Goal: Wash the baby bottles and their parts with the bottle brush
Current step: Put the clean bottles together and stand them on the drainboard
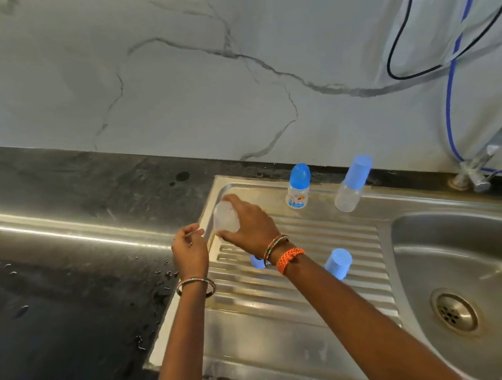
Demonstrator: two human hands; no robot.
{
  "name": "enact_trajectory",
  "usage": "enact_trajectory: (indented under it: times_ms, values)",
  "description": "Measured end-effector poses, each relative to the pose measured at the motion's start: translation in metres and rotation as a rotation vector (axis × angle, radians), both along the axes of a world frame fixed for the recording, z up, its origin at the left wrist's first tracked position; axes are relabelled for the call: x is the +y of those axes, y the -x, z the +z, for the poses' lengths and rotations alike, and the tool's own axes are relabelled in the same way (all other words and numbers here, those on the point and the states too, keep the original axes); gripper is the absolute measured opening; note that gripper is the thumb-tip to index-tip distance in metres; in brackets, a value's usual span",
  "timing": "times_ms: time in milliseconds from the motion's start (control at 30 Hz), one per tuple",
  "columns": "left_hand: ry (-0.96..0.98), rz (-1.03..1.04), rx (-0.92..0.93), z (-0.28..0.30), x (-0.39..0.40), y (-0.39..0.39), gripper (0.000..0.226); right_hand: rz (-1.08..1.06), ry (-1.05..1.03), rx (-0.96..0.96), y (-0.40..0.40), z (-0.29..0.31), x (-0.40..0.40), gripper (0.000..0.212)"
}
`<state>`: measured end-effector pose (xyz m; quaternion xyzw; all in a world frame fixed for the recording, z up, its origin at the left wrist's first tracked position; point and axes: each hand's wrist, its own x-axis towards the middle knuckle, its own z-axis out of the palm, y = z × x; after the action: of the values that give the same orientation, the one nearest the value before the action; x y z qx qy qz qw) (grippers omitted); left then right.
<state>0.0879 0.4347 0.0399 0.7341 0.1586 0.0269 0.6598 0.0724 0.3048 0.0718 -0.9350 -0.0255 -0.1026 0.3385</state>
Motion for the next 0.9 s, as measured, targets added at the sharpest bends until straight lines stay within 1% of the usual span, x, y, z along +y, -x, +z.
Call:
enact_trajectory:
  times_ms: [67,133,200,267,400,500,533,567,633,667,700,733,767,800,833,867,900]
  values:
    - [0.002,-0.005,-0.071,0.014,-0.013,0.004,0.014,-0.091,-0.172,-0.080,0.013,0.023,-0.018,0.064]
    - [0.033,-0.059,-0.142,0.029,-0.037,0.013,0.021,-0.185,-0.313,-0.150,0.032,0.049,-0.043,0.061]
    - [0.075,-0.157,-0.181,0.042,-0.067,0.025,0.028,-0.300,-0.377,-0.219,0.052,0.071,-0.070,0.056]
    - [0.092,-0.265,-0.190,0.053,-0.101,0.040,0.029,-0.407,-0.408,-0.292,0.076,0.091,-0.099,0.056]
    - [0.103,-0.415,-0.209,0.065,-0.159,0.074,0.024,-0.556,-0.423,-0.346,0.131,0.117,-0.154,0.057]
    - [0.128,-0.503,-0.166,0.068,-0.194,0.103,0.026,-0.589,-0.379,-0.342,0.174,0.119,-0.197,0.054]
    - [0.135,-0.518,-0.148,0.067,-0.203,0.111,0.026,-0.615,-0.345,-0.351,0.187,0.115,-0.208,0.053]
    - [0.143,-0.528,-0.131,0.065,-0.212,0.120,0.026,-0.677,-0.319,-0.400,0.201,0.104,-0.220,0.051]
    - [0.150,-0.541,-0.109,0.060,-0.226,0.137,0.024,-0.855,-0.235,-0.552,0.224,0.066,-0.242,0.047]
    - [0.157,-0.546,-0.088,0.057,-0.230,0.144,0.022,-0.894,-0.104,-0.437,0.233,0.042,-0.254,0.044]
    - [0.169,-0.561,-0.059,0.056,-0.233,0.150,0.021,-0.823,0.010,-0.144,0.242,0.019,-0.264,0.039]
    - [0.171,-0.588,-0.017,0.054,-0.237,0.160,0.021,-0.729,0.048,0.287,0.257,-0.002,-0.271,0.033]
    - [0.158,-0.614,0.022,0.054,-0.240,0.166,0.022,-0.663,-0.003,0.641,0.267,-0.013,-0.277,0.031]
    - [0.124,-0.652,0.062,0.054,-0.242,0.174,0.023,-0.675,-0.075,0.816,0.279,-0.017,-0.280,0.038]
    - [0.091,-0.691,0.089,0.055,-0.242,0.180,0.025,-0.735,-0.100,0.760,0.283,-0.018,-0.285,0.047]
    - [0.074,-0.723,0.107,0.056,-0.243,0.183,0.027,-0.792,-0.081,0.598,0.281,-0.014,-0.293,0.049]
    - [0.055,-0.743,0.123,0.054,-0.243,0.188,0.028,-0.863,-0.076,0.382,0.280,-0.006,-0.297,0.045]
